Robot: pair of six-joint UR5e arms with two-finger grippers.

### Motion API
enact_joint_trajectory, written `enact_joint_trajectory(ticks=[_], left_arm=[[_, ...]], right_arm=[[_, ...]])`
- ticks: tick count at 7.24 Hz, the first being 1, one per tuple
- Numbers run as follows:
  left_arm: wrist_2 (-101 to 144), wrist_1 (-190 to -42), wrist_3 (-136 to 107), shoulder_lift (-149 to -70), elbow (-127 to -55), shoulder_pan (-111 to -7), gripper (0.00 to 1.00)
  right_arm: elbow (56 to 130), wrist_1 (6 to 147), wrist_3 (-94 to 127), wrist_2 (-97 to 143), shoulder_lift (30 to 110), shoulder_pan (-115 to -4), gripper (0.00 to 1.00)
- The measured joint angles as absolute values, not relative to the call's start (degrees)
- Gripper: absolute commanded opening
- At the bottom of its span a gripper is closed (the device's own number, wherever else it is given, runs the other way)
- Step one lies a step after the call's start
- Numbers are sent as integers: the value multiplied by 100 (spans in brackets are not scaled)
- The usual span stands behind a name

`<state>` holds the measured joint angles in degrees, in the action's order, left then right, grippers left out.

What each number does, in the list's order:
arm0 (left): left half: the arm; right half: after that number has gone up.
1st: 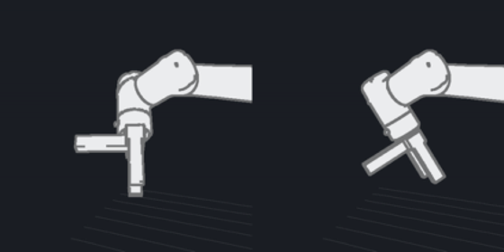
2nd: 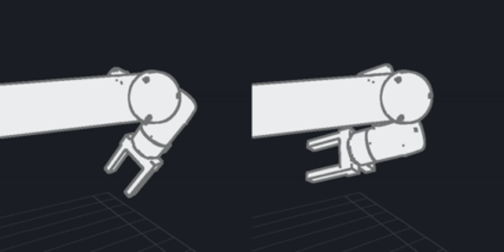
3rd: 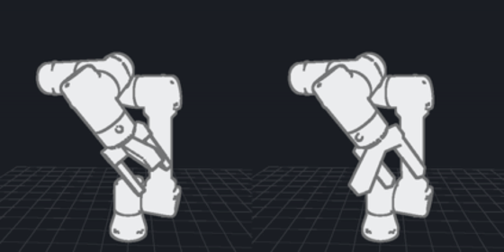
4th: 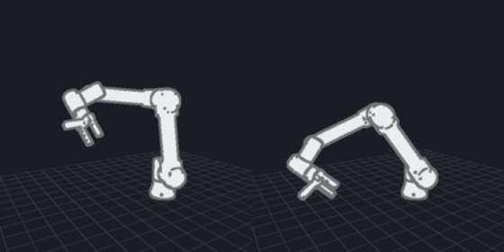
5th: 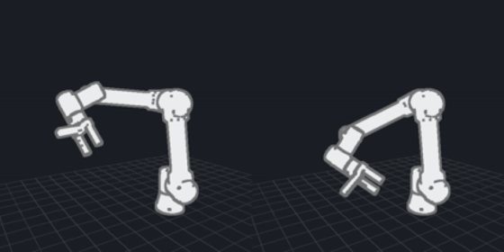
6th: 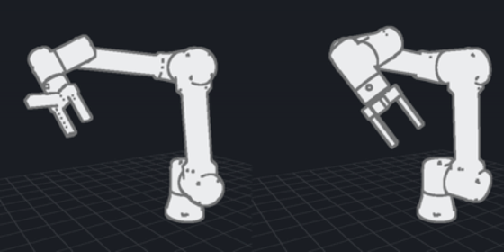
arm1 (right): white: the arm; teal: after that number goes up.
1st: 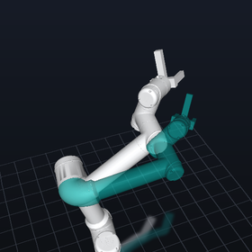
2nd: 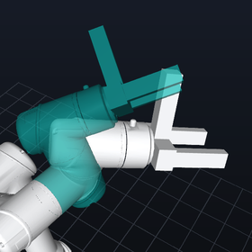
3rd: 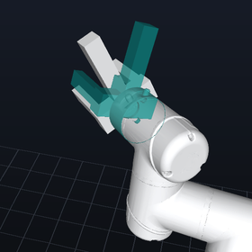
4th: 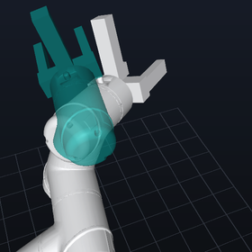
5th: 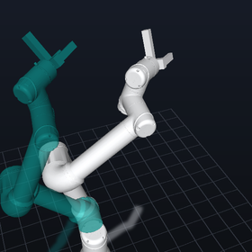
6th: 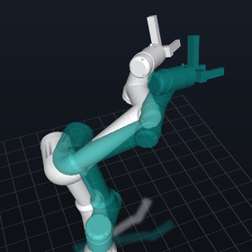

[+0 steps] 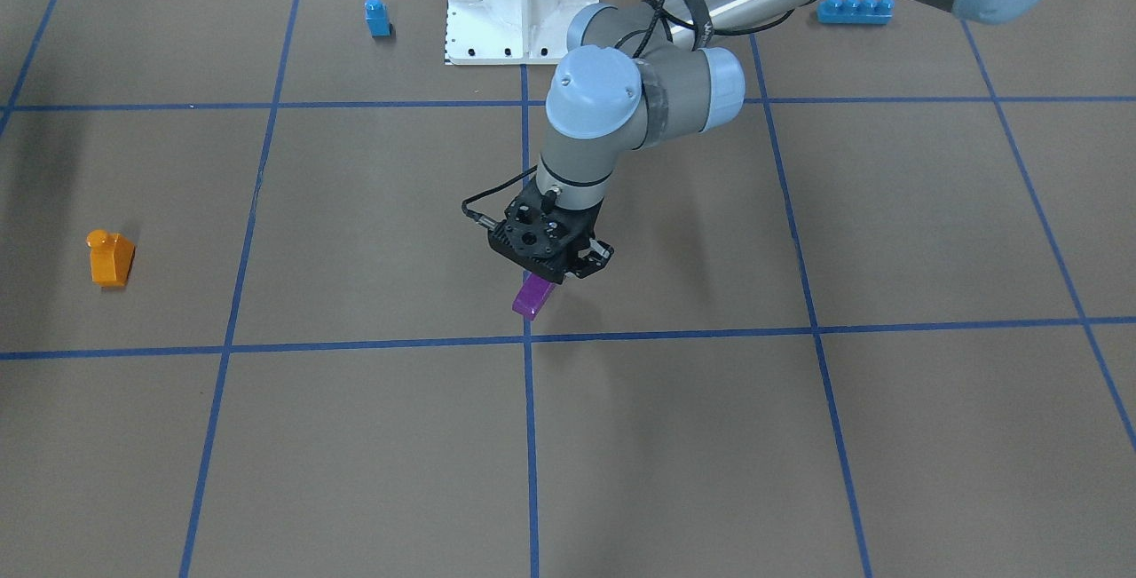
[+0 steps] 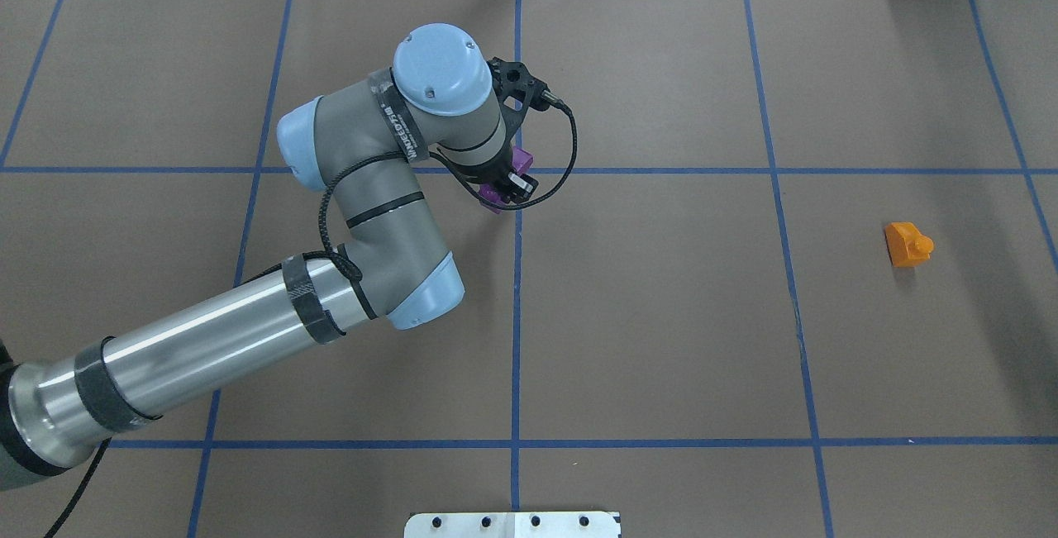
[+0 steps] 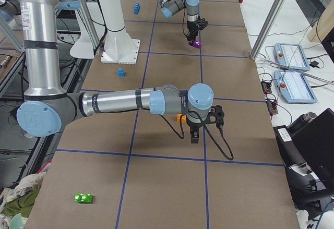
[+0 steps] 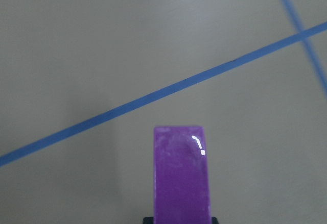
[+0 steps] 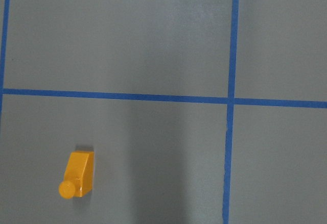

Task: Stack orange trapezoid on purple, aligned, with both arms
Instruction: 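Carry the purple trapezoid with the left gripper toward the table center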

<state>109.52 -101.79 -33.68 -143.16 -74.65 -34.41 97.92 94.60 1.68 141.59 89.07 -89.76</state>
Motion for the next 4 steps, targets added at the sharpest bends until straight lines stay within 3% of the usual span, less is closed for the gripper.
enact_joint_trajectory(ticks=[3, 4], left_arm=[[10866, -10183, -3107, -14459, -7122, -3308, 0], [10859, -10185, -3087, -14463, -7063, -3280, 30]], right_arm=[[9763, 9457, 170, 14168, 8908, -8974, 100], [9753, 9457, 168, 14173, 8910, -8974, 100]])
